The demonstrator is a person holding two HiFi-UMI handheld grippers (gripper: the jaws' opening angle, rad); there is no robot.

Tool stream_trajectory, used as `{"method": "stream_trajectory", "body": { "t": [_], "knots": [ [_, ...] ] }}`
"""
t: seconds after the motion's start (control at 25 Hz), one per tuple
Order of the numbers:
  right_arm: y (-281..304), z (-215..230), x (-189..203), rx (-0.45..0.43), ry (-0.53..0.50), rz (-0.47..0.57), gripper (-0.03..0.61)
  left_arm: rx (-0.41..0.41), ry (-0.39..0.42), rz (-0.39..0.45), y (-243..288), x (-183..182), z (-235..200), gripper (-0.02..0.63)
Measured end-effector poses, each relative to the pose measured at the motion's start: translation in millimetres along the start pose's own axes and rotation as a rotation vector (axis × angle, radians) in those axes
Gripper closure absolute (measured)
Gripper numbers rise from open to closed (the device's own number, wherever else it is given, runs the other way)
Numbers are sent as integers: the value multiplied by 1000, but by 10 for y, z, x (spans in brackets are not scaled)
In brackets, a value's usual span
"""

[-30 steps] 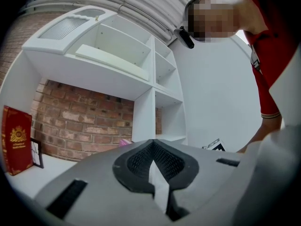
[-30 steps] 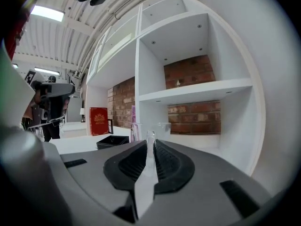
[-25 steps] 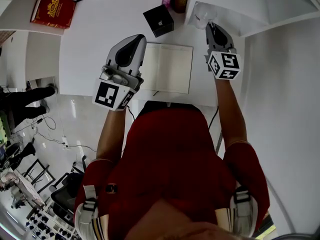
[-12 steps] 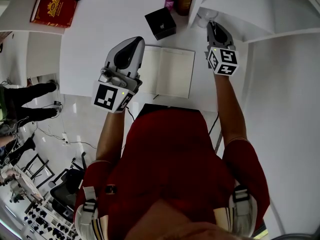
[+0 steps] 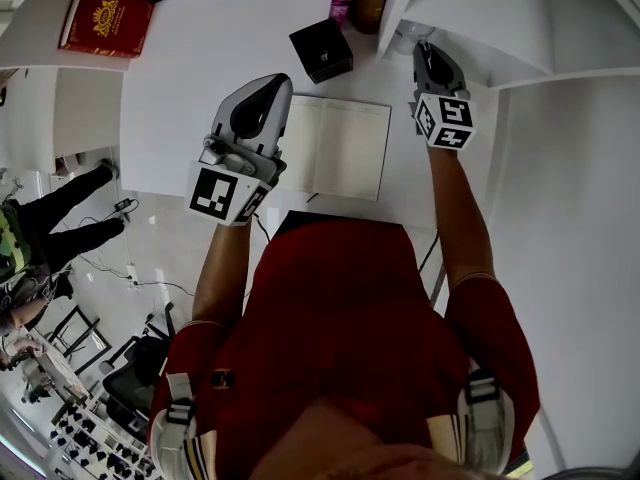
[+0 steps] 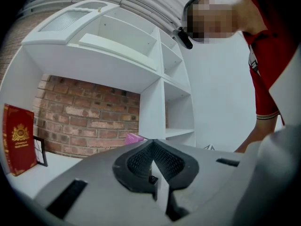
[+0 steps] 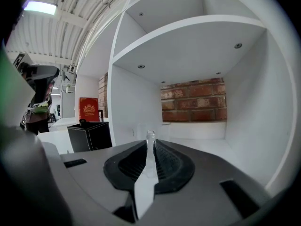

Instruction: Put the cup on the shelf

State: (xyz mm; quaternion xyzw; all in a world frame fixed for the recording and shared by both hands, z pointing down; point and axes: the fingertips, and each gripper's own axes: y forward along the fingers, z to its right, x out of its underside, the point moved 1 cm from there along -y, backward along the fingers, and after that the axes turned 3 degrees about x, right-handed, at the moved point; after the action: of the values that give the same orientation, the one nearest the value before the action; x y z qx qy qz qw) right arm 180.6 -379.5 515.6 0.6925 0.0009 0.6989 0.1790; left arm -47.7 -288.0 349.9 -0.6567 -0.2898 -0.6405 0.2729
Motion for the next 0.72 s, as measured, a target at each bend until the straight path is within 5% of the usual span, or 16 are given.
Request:
{"method": "stream_trajectory", "body": {
  "t": [0.72],
  "knots": [
    [1, -26, 125, 11, -48, -36, 548, 22, -13, -5, -31, 53, -19, 608]
  ]
}}
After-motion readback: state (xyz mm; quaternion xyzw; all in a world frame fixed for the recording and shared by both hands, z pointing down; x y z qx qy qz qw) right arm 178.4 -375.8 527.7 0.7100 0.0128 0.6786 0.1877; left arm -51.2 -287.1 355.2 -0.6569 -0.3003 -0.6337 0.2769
